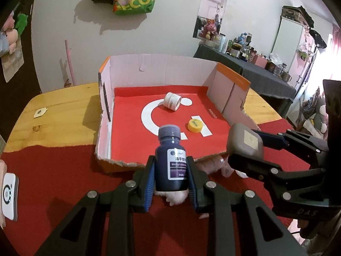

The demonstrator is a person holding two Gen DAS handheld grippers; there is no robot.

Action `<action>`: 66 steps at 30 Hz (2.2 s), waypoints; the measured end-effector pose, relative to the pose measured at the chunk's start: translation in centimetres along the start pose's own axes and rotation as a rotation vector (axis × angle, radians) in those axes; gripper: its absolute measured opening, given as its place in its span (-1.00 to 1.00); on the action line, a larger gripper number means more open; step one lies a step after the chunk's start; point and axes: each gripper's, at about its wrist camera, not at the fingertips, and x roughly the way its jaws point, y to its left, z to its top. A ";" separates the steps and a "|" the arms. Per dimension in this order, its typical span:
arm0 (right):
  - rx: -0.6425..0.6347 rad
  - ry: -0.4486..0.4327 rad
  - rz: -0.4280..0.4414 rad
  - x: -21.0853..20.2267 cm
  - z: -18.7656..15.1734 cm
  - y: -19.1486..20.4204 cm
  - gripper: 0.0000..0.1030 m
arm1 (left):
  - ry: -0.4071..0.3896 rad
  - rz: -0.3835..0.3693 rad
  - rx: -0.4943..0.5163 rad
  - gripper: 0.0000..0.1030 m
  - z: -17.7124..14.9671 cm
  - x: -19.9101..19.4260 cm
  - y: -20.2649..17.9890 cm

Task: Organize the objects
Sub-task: 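Close left gripper on the navy bottle while right gripper grips the grey square case, then carry the navy bottle with left gripper while right gripper carries the grey case into the box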

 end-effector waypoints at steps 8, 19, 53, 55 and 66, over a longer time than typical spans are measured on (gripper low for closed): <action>0.007 0.041 0.024 1.9 1.6 -1.1 0.09 | 0.024 -0.003 -0.009 -0.45 1.8 1.6 0.6; 0.032 0.142 0.054 5.7 2.9 -2.8 0.09 | 0.090 -0.004 -0.016 -0.45 3.3 4.8 1.7; 0.056 0.277 0.068 11.2 3.4 -4.8 0.09 | 0.215 0.007 -0.010 -0.44 4.0 10.3 3.2; 0.060 0.272 0.064 11.2 3.5 -5.0 0.09 | 0.215 0.010 -0.009 -0.44 4.2 10.5 3.1; 0.080 0.235 0.012 11.4 3.7 -6.0 0.09 | 0.208 0.018 -0.020 -0.45 4.9 11.4 3.3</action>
